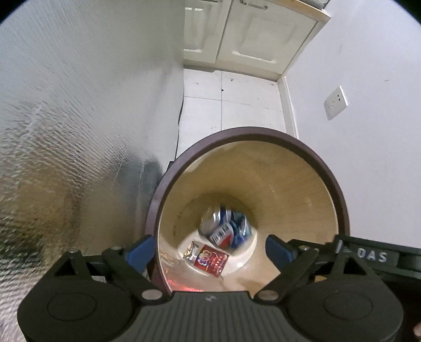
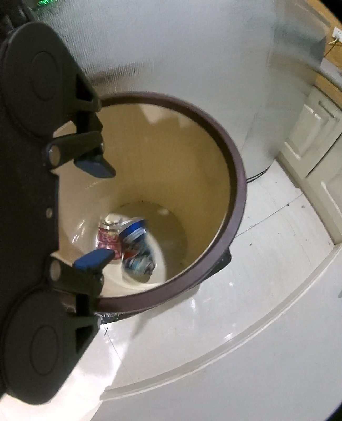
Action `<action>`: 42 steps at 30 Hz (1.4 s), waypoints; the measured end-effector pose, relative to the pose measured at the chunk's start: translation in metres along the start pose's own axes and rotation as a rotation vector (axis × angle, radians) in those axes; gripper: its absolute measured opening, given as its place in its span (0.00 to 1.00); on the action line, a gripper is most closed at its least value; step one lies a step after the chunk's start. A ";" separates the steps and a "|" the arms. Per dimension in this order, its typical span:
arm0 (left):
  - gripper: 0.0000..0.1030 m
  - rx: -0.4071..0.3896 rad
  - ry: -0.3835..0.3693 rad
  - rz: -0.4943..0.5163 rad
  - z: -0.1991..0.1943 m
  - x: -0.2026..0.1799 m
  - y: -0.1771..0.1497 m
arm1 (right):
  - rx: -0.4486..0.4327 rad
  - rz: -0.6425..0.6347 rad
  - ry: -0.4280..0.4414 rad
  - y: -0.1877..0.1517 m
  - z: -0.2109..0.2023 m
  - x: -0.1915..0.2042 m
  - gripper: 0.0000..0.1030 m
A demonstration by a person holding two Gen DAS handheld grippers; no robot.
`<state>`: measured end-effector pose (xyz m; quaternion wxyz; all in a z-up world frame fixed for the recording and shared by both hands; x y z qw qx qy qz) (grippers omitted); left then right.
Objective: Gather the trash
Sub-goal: 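Raise both grippers away from the bin back toward the table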
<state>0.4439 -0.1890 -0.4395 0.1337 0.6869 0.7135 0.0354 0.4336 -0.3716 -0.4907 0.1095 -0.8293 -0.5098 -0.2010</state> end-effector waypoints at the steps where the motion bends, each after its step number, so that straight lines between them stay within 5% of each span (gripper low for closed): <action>1: 0.88 0.001 -0.001 0.001 -0.003 -0.001 -0.001 | -0.001 -0.001 0.006 -0.001 -0.005 0.000 0.58; 13: 1.00 -0.016 0.041 0.052 -0.059 0.001 -0.018 | -0.071 -0.164 0.005 -0.016 -0.073 0.018 0.61; 32: 1.00 -0.133 0.020 0.125 -0.168 -0.009 -0.036 | -0.187 -0.342 -0.090 -0.048 -0.184 0.027 0.96; 42: 1.00 -0.211 0.006 0.113 -0.226 -0.003 -0.044 | -0.266 -0.435 -0.129 -0.066 -0.237 0.051 1.00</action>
Point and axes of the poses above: each gripper's, at about its wrist camera, not at the fingertips, and z roughly the way its jaws point, x to its left, y to its top, the point moved 6 cm from there along z, roughly the way its jaws point, and after that the axes turned 1 degree about -x, right-handed, at the moved point
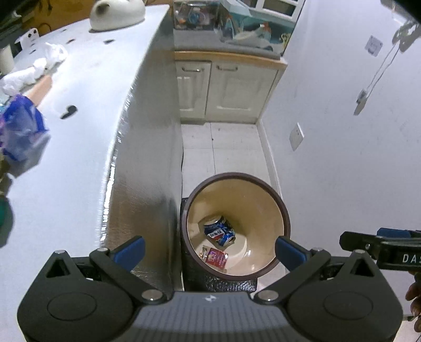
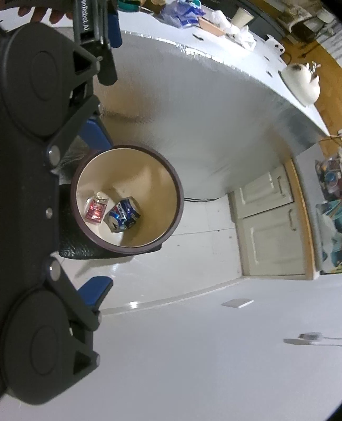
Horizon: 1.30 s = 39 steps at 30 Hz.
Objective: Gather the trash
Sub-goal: 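Raise both grippers away from the bin back toward the table, then grasp the brown paper bag with the left gripper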
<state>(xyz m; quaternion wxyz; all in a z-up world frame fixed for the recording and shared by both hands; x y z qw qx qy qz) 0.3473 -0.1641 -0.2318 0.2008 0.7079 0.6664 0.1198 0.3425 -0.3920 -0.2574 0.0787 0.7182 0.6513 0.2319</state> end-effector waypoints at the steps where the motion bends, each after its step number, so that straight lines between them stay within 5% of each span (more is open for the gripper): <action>1: 1.00 -0.007 -0.002 0.000 -0.006 0.001 0.000 | -0.006 -0.006 -0.002 0.000 -0.006 0.003 1.00; 17: 1.00 -0.113 -0.057 0.020 -0.088 0.025 -0.016 | -0.122 -0.053 -0.042 -0.016 -0.084 0.038 1.00; 39: 1.00 -0.255 -0.061 -0.011 -0.195 0.157 -0.066 | -0.292 -0.042 -0.054 -0.082 -0.153 0.160 1.00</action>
Point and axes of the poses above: each gripper's, at about its wrist camera, not at the fingertips, and z roughly the way its jaws point, x to its left, y to its top, the point moved 6 cm from there along z, roughly the way its jaws point, and after that the axes turned 1 degree about -x, right-handed, at the moved point
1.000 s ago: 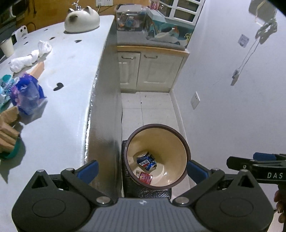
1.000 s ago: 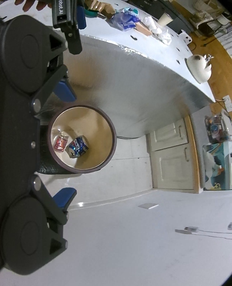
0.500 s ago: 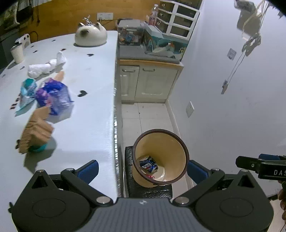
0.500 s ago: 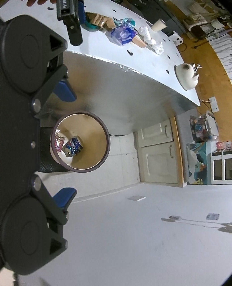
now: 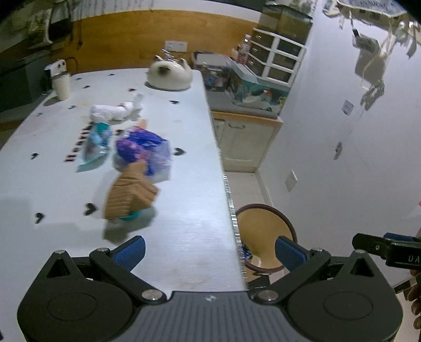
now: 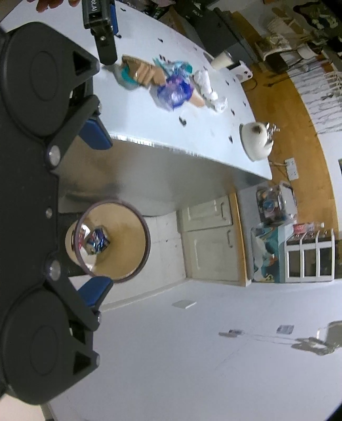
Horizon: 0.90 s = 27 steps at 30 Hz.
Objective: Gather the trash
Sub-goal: 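Grasp the brown paper bag with the left gripper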
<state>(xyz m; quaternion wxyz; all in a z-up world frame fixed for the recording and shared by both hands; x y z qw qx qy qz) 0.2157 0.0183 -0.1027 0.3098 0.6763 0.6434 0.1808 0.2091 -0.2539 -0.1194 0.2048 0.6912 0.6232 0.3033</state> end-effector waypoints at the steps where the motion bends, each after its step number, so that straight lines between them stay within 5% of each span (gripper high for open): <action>1: 1.00 -0.005 0.005 -0.005 -0.004 0.007 -0.001 | -0.003 -0.002 0.003 -0.002 -0.001 0.007 1.00; 16: 1.00 -0.091 0.048 -0.061 -0.040 0.112 0.009 | -0.067 -0.016 0.040 -0.004 -0.002 0.109 1.00; 27: 1.00 -0.090 -0.049 0.023 -0.007 0.139 0.037 | -0.122 -0.053 0.060 0.023 0.028 0.171 1.00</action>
Point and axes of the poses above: each gripper's, at about its wrist camera, not at the fingertips, and z roughly the way its jaws point, x to its left, y to its top, the point moved 6 cm from there along z, roughly the way its jaws point, and after that the axes turned 1 degree about -x, right-handed, at the moved point
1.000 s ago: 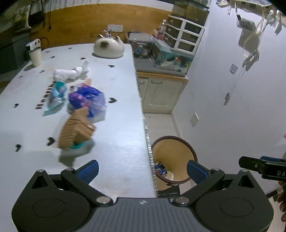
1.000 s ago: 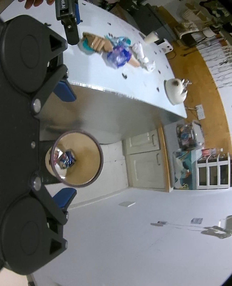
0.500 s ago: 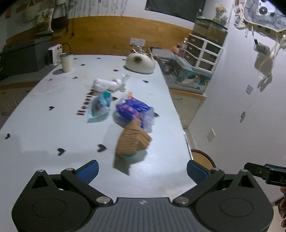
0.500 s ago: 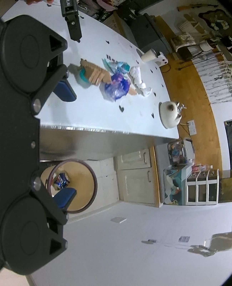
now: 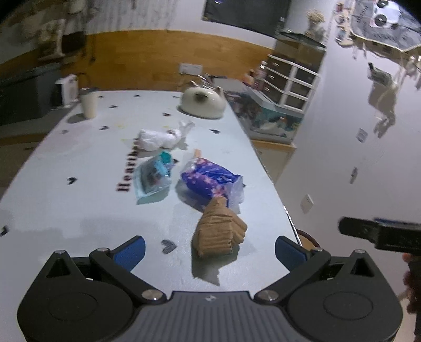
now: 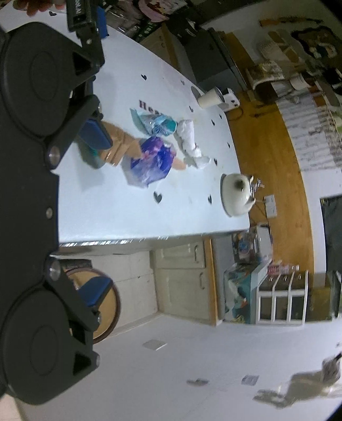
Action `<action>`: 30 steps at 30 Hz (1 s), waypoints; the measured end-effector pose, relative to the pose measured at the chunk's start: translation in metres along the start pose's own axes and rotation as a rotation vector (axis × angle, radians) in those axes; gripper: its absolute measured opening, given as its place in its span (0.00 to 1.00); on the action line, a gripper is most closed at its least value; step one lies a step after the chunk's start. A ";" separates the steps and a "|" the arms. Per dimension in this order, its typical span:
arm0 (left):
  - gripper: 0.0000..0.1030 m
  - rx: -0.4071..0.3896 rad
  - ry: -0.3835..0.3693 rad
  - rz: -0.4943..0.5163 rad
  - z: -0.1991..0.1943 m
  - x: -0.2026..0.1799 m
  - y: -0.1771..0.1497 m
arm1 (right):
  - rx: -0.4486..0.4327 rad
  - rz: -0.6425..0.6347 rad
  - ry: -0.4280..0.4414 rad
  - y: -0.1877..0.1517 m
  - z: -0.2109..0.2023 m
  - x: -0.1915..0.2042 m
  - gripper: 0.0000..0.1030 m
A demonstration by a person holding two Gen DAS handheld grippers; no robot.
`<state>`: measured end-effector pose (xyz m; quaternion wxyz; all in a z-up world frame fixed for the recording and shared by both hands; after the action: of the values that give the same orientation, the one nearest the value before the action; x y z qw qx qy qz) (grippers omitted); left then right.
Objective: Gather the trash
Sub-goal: 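Grasp the brown paper bag with the left gripper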
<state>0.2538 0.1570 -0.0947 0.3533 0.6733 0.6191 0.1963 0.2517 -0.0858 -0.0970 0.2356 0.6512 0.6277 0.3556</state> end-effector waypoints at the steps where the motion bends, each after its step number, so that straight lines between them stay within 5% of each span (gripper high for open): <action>1: 1.00 0.010 -0.017 0.004 0.007 0.001 0.003 | 0.000 -0.007 0.002 0.002 0.004 0.004 1.00; 12: 1.00 0.124 -0.127 0.011 0.103 -0.001 0.021 | -0.039 0.012 0.004 0.027 0.049 0.026 1.00; 19: 0.98 0.207 -0.129 0.050 0.159 0.000 0.016 | -0.013 0.051 0.021 0.027 0.076 0.025 1.00; 25: 0.66 0.252 -0.149 0.048 0.171 0.005 0.009 | 0.040 0.056 0.026 0.019 0.100 0.024 1.00; 30: 0.58 0.224 -0.159 0.002 0.162 0.018 0.015 | 0.084 0.051 0.056 0.008 0.114 0.028 1.00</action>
<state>0.3812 0.1373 -0.1962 0.3240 0.7226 0.6063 0.0723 0.3423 -0.0432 -0.1594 0.1813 0.6661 0.6316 0.3530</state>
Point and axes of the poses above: each gripper's, at about its wrist camera, not at the fingertips, and z roughly the way its jaws point, x to its left, y to its top, the point moved 6 cm from there along z, roughly the way its jaws point, and after that the axes turned 1 degree about -x, right-handed, at the moved point
